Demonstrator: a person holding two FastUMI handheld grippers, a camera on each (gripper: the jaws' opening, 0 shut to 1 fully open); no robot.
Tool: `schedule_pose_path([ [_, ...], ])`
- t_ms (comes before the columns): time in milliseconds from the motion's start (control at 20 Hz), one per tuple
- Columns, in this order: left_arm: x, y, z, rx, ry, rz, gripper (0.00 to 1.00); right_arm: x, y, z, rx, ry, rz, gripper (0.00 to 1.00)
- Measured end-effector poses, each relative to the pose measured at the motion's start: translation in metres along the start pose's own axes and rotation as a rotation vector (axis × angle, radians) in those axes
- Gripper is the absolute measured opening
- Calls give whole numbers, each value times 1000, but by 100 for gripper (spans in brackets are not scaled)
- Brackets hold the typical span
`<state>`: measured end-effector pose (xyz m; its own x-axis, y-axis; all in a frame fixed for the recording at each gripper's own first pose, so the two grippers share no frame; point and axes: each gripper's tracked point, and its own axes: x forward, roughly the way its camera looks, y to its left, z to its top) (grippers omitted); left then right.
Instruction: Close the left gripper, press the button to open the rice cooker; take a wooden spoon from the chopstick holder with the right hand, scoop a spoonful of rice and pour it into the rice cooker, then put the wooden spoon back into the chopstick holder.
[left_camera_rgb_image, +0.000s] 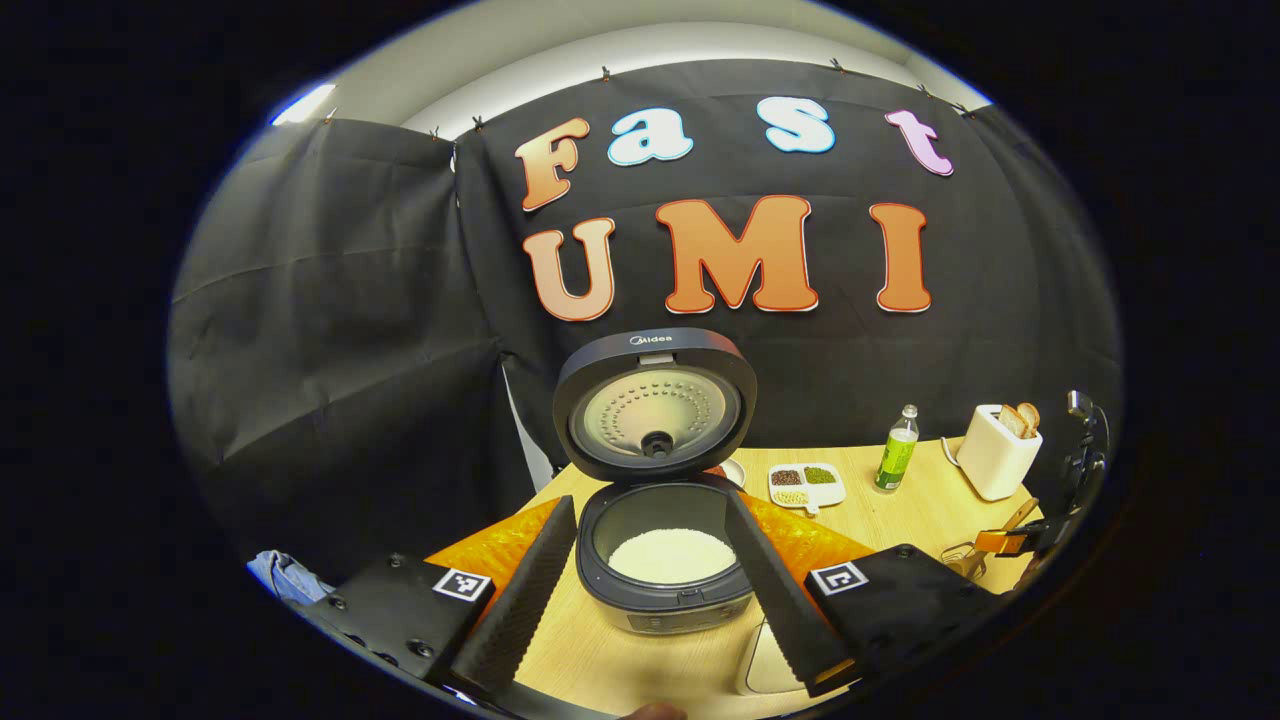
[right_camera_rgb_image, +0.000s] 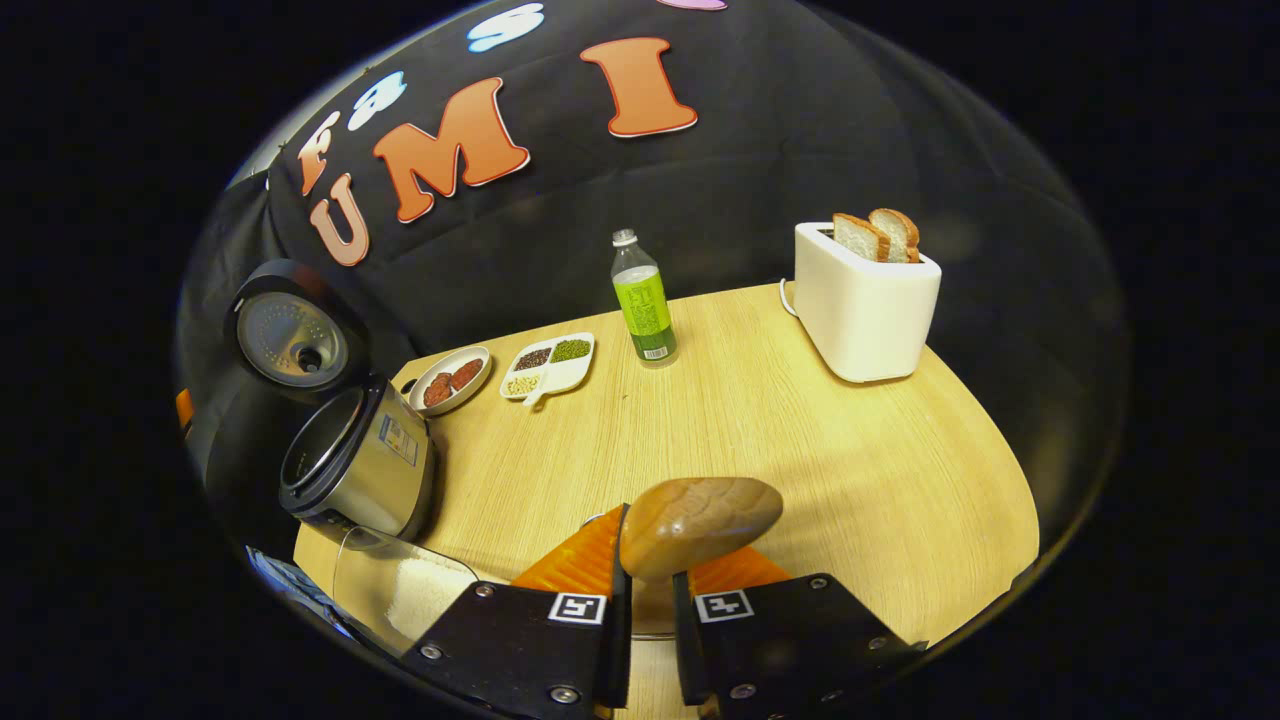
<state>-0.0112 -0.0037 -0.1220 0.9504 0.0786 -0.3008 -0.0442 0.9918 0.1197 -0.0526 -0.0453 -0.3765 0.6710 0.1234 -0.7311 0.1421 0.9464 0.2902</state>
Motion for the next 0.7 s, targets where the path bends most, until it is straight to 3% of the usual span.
schedule_pose_path([
  [200, 7, 6, 9, 0, -17, 7, 100, -8, -10, 1, 13, 14, -29, 31],
  [250, 12, 8, 12, -1, -20, 10, 93, -11, -10, 4, 10, 4, -26, 35],
  [300, 16, 11, 16, 0, -26, 15, 93, -16, -14, 4, -3, 4, -37, 43],
  [350, 20, 14, 25, -3, -41, 18, 100, -20, -18, 6, -21, 2, -53, 41],
  [400, 24, 15, 33, -7, -55, 20, 100, -26, -23, 10, -42, -12, -72, 59],
  [450, 29, 17, 42, -13, -69, 21, 100, -32, -28, 17, -59, -29, -90, 62],
  [500, 35, 20, 52, -16, -85, 25, 93, -39, -31, 23, -70, -45, -105, 69],
  [700, 61, 26, 93, -37, -138, 43, 96, -66, -40, 62, -79, -134, -149, 80],
])
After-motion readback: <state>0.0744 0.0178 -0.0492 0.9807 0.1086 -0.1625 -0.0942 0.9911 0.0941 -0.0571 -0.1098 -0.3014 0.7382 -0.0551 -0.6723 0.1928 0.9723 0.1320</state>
